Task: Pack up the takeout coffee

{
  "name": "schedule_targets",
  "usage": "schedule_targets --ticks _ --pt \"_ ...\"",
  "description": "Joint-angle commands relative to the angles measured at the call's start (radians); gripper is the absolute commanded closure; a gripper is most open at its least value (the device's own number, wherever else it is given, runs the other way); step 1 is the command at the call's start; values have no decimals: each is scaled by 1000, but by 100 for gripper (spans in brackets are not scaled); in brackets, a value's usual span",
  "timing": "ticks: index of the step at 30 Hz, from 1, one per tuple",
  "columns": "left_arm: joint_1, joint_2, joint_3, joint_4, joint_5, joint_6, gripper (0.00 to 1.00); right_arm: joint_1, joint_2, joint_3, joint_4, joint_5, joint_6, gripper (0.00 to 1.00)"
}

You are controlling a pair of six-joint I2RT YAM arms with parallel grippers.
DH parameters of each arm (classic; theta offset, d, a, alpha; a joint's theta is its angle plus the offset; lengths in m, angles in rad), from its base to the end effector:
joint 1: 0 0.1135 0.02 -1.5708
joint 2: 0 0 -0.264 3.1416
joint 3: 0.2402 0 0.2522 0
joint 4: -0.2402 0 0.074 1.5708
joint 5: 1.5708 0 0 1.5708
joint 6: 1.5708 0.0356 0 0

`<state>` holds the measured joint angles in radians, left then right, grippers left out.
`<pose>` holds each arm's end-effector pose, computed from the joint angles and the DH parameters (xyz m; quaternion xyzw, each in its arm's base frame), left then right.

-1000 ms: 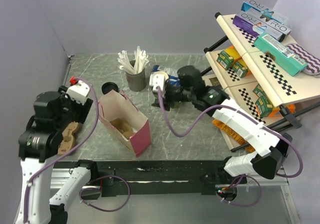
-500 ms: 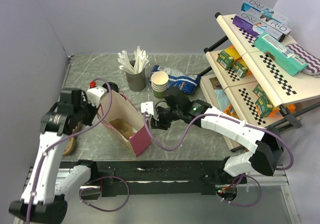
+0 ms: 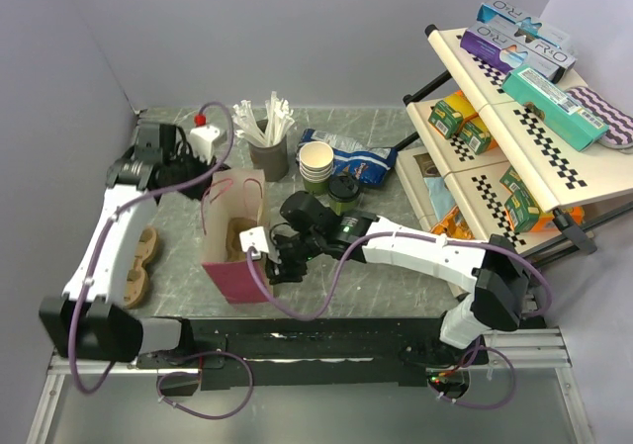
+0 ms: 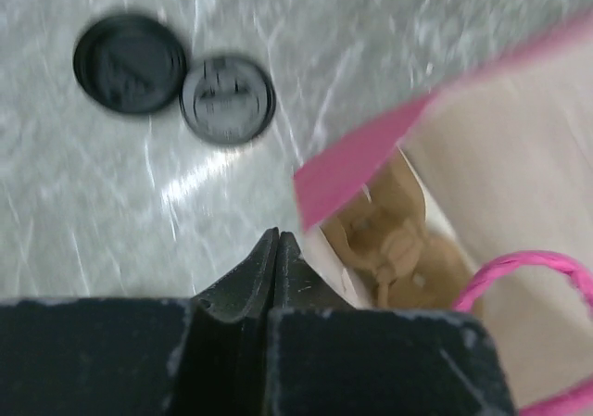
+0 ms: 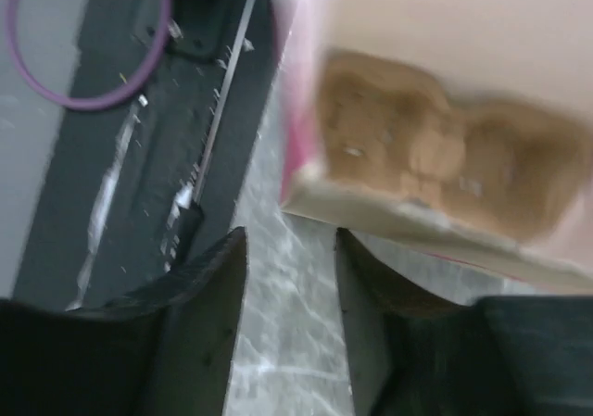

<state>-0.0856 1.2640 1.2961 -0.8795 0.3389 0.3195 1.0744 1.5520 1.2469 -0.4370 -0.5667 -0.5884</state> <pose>0.2524 -0.0335 0.3524 0.2439 0.8910 -0.1160 0.3648 0.1467 0.3110 0.2908 -0.7252 0.5091 0.3414 0.3136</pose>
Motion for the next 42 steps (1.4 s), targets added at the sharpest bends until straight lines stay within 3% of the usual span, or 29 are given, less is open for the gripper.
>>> schedule_targets --ticks 1,3,8,13,15,18,20,22,24,29,34,42 --pt "20 142 136 53 123 -16 99 45 45 89 104 -35 50 48" --pt "32 182 204 40 149 -26 97 79 78 147 110 -16 53 44" --pt "79 216 389 30 149 -59 77 108 146 298 95 19 55 40" --pt "132 114 479 27 68 -57 47 56 2 209 50 63 2 40" --pt "144 63 476 10 55 -33 42 -5 -52 183 22 68 -4 40" --pt "152 -67 424 -76 203 94 34 -77 -139 172 -9 34 -47 39" --pt "152 -167 378 -221 309 255 29 -145 -179 178 -11 24 -85 35" --pt "150 -248 307 -253 385 279 21 -194 -187 193 -5 11 -134 32" --pt "152 -285 255 -211 355 170 21 -208 -167 206 -5 1 -178 29" --pt "150 -296 184 -127 276 70 16 -208 -86 230 63 -44 -266 23" --pt "150 -229 184 -231 298 191 13 -185 23 328 49 -76 -267 22" --pt "150 -193 91 -125 163 173 19 -117 23 258 81 -10 -318 26"
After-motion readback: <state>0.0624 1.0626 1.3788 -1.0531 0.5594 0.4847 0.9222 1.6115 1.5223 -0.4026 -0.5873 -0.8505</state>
